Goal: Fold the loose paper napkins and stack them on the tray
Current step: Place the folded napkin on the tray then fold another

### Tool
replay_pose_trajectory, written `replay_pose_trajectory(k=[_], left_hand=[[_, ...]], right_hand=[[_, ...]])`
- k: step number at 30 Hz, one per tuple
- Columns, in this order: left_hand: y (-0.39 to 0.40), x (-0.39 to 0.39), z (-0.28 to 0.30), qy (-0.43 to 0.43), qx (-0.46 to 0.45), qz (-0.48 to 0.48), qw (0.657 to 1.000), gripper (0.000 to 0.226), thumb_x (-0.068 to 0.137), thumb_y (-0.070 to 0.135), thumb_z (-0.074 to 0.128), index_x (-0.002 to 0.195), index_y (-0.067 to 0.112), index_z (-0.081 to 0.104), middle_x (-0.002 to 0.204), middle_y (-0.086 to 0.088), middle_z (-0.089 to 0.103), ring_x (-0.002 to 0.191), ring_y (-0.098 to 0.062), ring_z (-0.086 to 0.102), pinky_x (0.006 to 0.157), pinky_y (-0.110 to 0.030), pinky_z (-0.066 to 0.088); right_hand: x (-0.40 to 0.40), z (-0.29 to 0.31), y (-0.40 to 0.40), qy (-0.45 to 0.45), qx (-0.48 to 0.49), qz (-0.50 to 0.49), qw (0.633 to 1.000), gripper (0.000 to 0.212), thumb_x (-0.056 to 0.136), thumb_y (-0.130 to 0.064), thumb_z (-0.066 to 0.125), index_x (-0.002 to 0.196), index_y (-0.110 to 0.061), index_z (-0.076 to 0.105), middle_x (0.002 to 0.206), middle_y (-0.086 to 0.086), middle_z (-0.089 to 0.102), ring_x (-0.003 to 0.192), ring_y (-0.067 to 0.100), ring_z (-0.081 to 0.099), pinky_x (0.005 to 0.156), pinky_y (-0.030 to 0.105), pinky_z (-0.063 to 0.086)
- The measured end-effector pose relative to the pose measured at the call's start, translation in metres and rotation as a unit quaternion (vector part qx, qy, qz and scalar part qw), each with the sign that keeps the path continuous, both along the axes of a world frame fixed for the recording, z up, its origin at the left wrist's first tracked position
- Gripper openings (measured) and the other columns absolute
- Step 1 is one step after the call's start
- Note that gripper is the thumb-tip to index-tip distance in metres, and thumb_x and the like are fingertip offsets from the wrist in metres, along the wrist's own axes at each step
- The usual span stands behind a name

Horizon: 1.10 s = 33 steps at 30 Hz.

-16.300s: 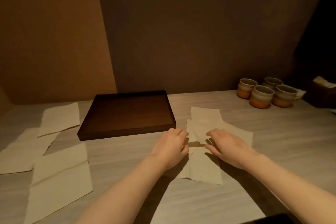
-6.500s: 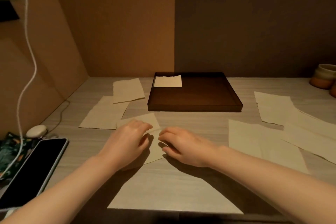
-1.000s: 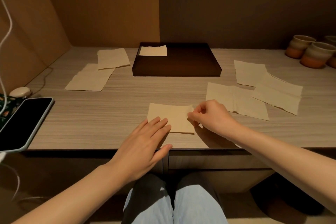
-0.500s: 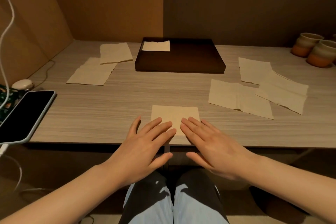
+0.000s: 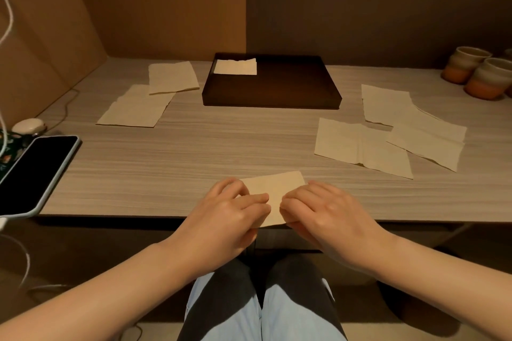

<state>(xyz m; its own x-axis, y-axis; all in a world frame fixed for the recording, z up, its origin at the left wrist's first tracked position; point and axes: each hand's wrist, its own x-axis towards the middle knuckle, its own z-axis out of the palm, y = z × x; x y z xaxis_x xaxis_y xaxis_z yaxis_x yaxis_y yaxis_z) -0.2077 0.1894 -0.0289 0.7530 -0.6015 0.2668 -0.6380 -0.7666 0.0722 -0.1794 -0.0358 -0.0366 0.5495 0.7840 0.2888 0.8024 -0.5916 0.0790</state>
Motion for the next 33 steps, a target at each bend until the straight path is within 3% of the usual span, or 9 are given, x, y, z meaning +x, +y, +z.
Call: replay_pose_trajectory(k=[3,5,9,12,16,22,25,29,33], left_hand=[[0.001,0.003,0.009,0.031,-0.015,-0.004,0.999,0.028,0.075,0.020,0.070,0.103,0.024,0.072,0.101,0.008,0.071,0.083,-0.012,0.058,0.070,-0.024,0.046],[0.001,0.008,0.020,0.067,-0.022,0.018,0.997,0.026,0.081,0.019,0.066,0.106,0.029,0.070,0.088,0.007,0.068,0.079,-0.011,0.058,0.063,-0.016,0.041],[0.001,0.036,0.042,0.180,-0.090,0.075,0.977,0.023,0.092,0.025,0.056,0.111,0.035,0.065,0.093,0.015,0.066,0.083,0.001,0.060,0.073,-0.018,0.050],[0.005,0.070,0.065,0.220,-0.105,0.093,0.965,0.023,0.092,0.021,0.058,0.111,0.030,0.068,0.096,0.016,0.067,0.087,0.002,0.060,0.075,-0.013,0.048],[0.012,0.121,0.095,0.206,-0.118,0.123,0.964,0.018,0.091,0.020,0.060,0.103,0.028,0.072,0.090,0.012,0.069,0.084,0.000,0.061,0.073,-0.018,0.052],[0.027,0.203,0.121,0.180,-0.134,0.172,0.959,0.016,0.089,0.017,0.063,0.103,0.019,0.072,0.087,0.006,0.069,0.082,-0.008,0.063,0.069,-0.020,0.052],[0.039,0.248,0.125,0.158,-0.158,0.208,0.952,0.019,0.090,0.019,0.063,0.106,0.013,0.072,0.090,0.002,0.069,0.081,-0.011,0.062,0.069,-0.027,0.055],[0.052,0.299,0.124,0.160,-0.234,0.244,0.927,0.022,0.093,0.019,0.059,0.112,0.010,0.068,0.091,0.001,0.064,0.076,-0.014,0.064,0.056,-0.020,0.050],[0.061,0.337,0.115,0.107,-0.275,0.264,0.918,0.024,0.093,0.014,0.059,0.114,0.008,0.068,0.099,-0.004,0.067,0.087,-0.016,0.061,0.069,-0.024,0.051]], right_hand=[[0.004,0.010,0.003,0.017,0.015,0.001,1.000,0.021,0.093,-0.022,0.047,0.091,-0.016,0.066,0.085,0.000,0.068,0.074,0.018,0.062,0.066,0.029,0.050],[0.011,0.018,0.004,0.053,0.039,-0.007,0.998,0.012,0.093,-0.021,0.054,0.089,-0.016,0.065,0.080,-0.001,0.067,0.069,0.018,0.061,0.056,0.031,0.050],[0.038,0.037,0.008,0.106,0.044,-0.027,0.993,0.006,0.094,-0.024,0.057,0.097,-0.021,0.061,0.081,-0.004,0.066,0.068,0.016,0.059,0.054,0.035,0.050],[0.066,0.057,0.016,0.072,0.037,-0.045,0.996,0.011,0.094,-0.023,0.054,0.100,-0.022,0.064,0.082,-0.001,0.068,0.070,0.021,0.062,0.058,0.041,0.053],[0.106,0.092,0.032,0.004,0.046,-0.061,0.997,0.010,0.091,-0.018,0.060,0.097,-0.020,0.068,0.080,0.004,0.065,0.070,0.023,0.059,0.053,0.036,0.051],[0.195,0.129,0.055,-0.004,0.045,-0.125,0.991,0.011,0.096,-0.028,0.056,0.103,-0.025,0.064,0.090,-0.003,0.057,0.080,0.017,0.053,0.057,0.029,0.041],[0.242,0.137,0.069,-0.031,0.056,-0.129,0.990,0.014,0.096,-0.025,0.055,0.101,-0.021,0.067,0.092,0.001,0.067,0.083,0.022,0.062,0.063,0.037,0.054],[0.296,0.138,0.086,-0.024,0.081,-0.156,0.984,0.016,0.096,-0.022,0.055,0.103,-0.017,0.069,0.096,0.006,0.069,0.083,0.026,0.065,0.069,0.045,0.057],[0.334,0.128,0.097,-0.050,0.113,-0.149,0.981,0.018,0.097,-0.018,0.054,0.108,-0.014,0.068,0.097,0.008,0.070,0.083,0.026,0.066,0.070,0.043,0.058]])
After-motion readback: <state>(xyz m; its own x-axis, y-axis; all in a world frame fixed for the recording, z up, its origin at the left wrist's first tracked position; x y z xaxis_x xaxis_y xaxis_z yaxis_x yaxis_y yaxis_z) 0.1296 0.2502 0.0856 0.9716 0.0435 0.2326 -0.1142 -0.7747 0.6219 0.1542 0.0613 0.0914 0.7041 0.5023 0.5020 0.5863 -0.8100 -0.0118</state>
